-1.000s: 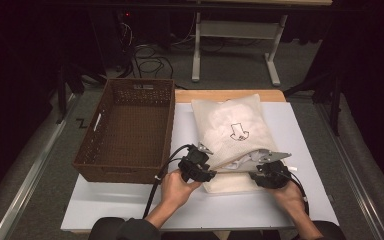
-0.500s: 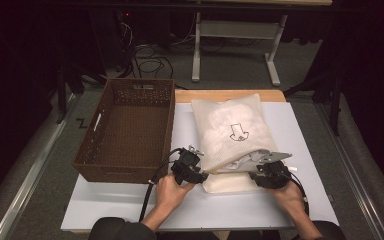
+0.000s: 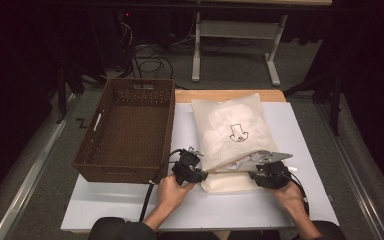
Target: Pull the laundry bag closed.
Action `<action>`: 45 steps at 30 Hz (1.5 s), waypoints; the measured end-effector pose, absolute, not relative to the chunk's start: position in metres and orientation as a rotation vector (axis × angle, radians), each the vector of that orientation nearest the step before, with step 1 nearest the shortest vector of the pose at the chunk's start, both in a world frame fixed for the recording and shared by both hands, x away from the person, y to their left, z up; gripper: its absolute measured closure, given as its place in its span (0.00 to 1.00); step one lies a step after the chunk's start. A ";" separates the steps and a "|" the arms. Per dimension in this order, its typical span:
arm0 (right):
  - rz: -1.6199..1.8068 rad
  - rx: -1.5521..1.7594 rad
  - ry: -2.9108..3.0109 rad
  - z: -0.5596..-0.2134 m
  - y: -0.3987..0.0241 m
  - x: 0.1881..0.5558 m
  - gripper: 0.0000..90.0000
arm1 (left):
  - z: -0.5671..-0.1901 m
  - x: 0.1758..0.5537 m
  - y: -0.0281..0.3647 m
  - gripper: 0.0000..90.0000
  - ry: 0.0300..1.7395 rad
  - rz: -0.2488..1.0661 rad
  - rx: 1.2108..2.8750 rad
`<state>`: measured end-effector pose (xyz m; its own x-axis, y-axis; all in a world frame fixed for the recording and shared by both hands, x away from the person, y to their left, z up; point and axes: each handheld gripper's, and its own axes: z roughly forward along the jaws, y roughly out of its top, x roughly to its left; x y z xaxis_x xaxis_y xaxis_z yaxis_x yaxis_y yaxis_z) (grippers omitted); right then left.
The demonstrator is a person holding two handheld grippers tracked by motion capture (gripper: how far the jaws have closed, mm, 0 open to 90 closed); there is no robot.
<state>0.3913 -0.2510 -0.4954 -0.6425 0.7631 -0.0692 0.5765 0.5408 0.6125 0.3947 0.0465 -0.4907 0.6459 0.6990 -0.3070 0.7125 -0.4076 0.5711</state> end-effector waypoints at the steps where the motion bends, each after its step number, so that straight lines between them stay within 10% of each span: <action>1: 0.789 1.114 2.456 -0.495 -0.251 0.391 0.62 | -0.491 0.395 0.047 0.85 1.090 -0.031 2.176; 45: 0.953 0.972 2.698 -0.480 -0.176 0.391 0.74 | -0.484 0.386 0.056 0.89 1.032 -0.030 2.113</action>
